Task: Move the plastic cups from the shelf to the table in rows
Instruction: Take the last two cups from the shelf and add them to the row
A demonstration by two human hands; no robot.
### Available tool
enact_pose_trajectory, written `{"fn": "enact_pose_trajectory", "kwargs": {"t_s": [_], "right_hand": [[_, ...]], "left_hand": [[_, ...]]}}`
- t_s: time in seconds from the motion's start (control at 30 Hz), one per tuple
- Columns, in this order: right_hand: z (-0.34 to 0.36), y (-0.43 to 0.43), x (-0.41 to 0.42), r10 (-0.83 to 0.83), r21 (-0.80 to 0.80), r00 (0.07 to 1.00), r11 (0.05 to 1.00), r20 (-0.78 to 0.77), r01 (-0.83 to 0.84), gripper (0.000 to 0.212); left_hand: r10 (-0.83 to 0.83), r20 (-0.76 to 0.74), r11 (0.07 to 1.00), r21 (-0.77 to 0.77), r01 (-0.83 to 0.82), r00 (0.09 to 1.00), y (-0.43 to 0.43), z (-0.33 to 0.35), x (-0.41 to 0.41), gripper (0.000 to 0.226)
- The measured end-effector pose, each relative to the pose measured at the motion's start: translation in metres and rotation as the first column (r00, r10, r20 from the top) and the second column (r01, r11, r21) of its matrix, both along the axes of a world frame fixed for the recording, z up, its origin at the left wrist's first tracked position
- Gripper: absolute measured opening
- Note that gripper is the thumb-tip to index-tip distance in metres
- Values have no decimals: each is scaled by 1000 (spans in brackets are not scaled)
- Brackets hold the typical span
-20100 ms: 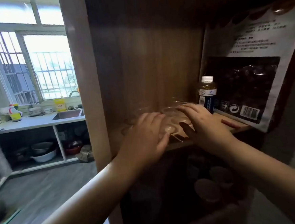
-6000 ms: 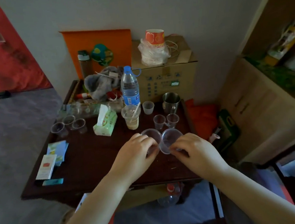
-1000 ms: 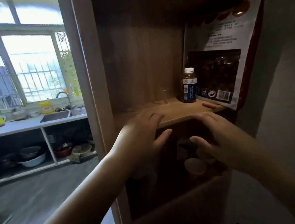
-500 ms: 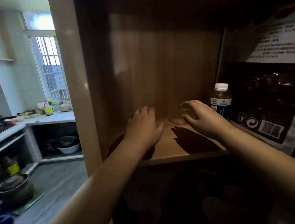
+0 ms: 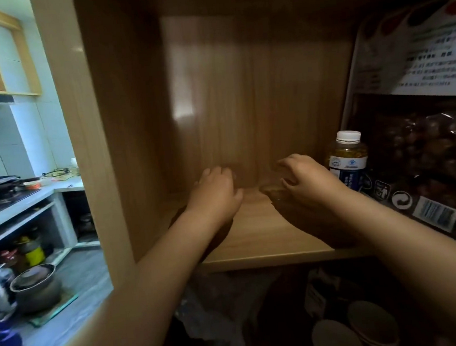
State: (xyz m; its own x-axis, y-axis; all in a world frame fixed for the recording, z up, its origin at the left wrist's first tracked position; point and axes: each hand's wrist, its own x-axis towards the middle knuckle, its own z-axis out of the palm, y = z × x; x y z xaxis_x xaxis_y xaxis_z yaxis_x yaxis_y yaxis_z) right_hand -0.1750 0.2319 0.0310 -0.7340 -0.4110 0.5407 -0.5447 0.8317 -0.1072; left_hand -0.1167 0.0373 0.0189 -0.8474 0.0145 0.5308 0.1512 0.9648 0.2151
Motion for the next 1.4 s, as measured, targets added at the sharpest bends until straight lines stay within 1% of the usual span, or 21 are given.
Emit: {"fn": "enact_pose_trajectory", "kwargs": {"t_s": [0.13, 0.3, 0.4, 0.5, 0.57, 0.63, 0.77, 1.0, 1.07, 1.17, 1.27, 1.4], "right_hand": [[-1, -2, -5, 5, 2, 999, 1000, 45, -5, 38], [-2, -2, -5, 31, -22, 998, 999, 63, -29, 28], [-1, -2, 1, 65, -29, 996, 998, 59, -64, 20], [0, -2, 8, 108, -35, 993, 994, 35, -107, 16], [-1, -2, 15, 139, -32, 990, 990, -2, -139, 14], [-1, 0, 25, 165, -37, 986, 985, -33, -167, 12], [-3, 8, 49, 222, -38, 973, 974, -63, -225, 9], [-5, 13, 99, 304, -51, 952, 951, -42, -306, 14], [-6, 10, 112, 335, -63, 941, 939, -47, -338, 17], [-6, 0, 133, 387, -89, 921, 917, -50, -390, 16], [-7, -14, 151, 444, -50, 894, 893, -61, -447, 14], [-5, -39, 168, 508, -7, 858, 860, -69, -510, 11]], "left_hand": [[6, 18, 1000, -25, -5, 1000, 1, 1, -6, 40], [-5, 16, 999, -39, 6, 1000, 3, 3, -11, 31], [-32, -17, 999, -41, 32, 999, 3, 2, -11, 23], [-50, -83, 998, -53, 46, 995, 5, 4, -8, 22], [-66, -124, 996, -60, 59, 990, 6, 6, -2, 26], [-92, -147, 994, -69, 83, 985, 7, 6, 8, 25], [-145, -151, 988, -82, 134, 978, 3, 5, 34, 12], [-252, -143, 968, -45, 248, 957, -3, 5, 93, 10], [-266, -165, 964, -44, 263, 950, -6, 4, 108, 11], [-274, -210, 962, -39, 272, 939, -10, -1, 131, 12], [-253, -227, 967, -39, 251, 940, -20, -3, 151, 12], [-193, -210, 980, 13, 200, 959, -48, -4, 181, 11]]}}
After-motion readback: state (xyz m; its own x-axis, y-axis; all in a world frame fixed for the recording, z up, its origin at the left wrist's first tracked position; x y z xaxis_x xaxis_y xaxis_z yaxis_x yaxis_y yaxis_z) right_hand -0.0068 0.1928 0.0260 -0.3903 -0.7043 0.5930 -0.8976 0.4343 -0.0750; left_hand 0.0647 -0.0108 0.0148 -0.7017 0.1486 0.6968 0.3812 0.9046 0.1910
